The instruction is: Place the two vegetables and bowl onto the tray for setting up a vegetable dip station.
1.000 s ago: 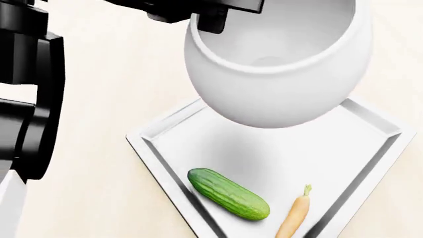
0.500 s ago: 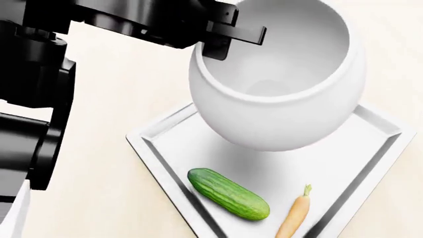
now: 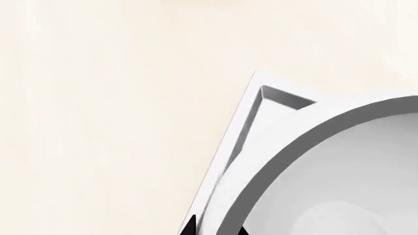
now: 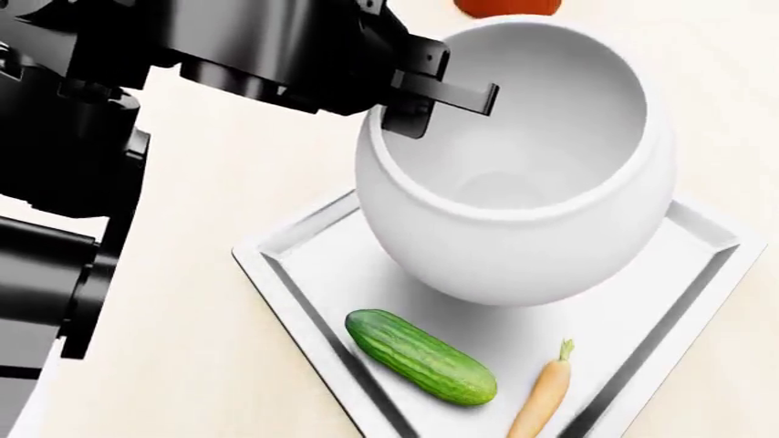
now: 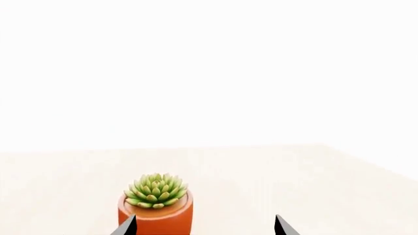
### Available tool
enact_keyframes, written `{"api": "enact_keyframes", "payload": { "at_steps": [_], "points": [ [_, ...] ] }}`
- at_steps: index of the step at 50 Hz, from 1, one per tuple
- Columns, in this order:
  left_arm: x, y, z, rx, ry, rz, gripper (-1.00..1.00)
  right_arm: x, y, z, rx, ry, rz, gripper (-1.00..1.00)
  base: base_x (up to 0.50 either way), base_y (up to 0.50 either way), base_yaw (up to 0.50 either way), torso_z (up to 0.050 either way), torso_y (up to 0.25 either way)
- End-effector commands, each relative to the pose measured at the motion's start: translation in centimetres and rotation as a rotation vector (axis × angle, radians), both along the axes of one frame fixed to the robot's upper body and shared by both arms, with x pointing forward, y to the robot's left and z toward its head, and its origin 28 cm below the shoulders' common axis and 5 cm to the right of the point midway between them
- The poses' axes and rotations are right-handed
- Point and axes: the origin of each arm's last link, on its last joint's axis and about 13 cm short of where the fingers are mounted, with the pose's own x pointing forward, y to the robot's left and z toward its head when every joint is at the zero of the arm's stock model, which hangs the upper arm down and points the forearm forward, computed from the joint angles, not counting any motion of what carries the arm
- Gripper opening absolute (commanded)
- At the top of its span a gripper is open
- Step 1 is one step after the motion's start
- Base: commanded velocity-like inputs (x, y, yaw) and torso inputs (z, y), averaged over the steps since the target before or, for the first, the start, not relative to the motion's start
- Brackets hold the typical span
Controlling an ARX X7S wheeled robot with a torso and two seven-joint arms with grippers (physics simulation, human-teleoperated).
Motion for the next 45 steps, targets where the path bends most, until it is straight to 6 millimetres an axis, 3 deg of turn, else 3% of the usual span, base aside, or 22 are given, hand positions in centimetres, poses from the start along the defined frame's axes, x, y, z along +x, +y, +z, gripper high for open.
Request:
{"api": "enact_keyframes", "payload": {
  "at_steps": [1,24,25,45],
  "points": [
    [0.0,0.0,-0.6,0.004,0.01,0.001,-1.0,0.1,0.1,-0.1,-0.002,0.003,0.003,1.0,0.0,0.0,0.0,0.0,0.0],
    [-0.2,-0.3,-0.7,0.007,0.02,-0.02,-1.0,0.2,0.2,-0.1,-0.002,0.006,0.007,1.0,0.0,0.0,0.0,0.0,0.0],
    [-0.2,-0.2,-0.6,0.004,0.017,-0.027,1.0,0.1,0.2,-0.1,-0.003,0.005,0.006,1.0,0.0,0.0,0.0,0.0,0.0],
    [-0.2,0.0,0.5,-0.047,-0.005,-0.038,1.0,0.3,0.2,-0.1,0.0,0.005,0.011,1.0,0.0,0.0,0.0,0.0,0.0]
  ]
}}
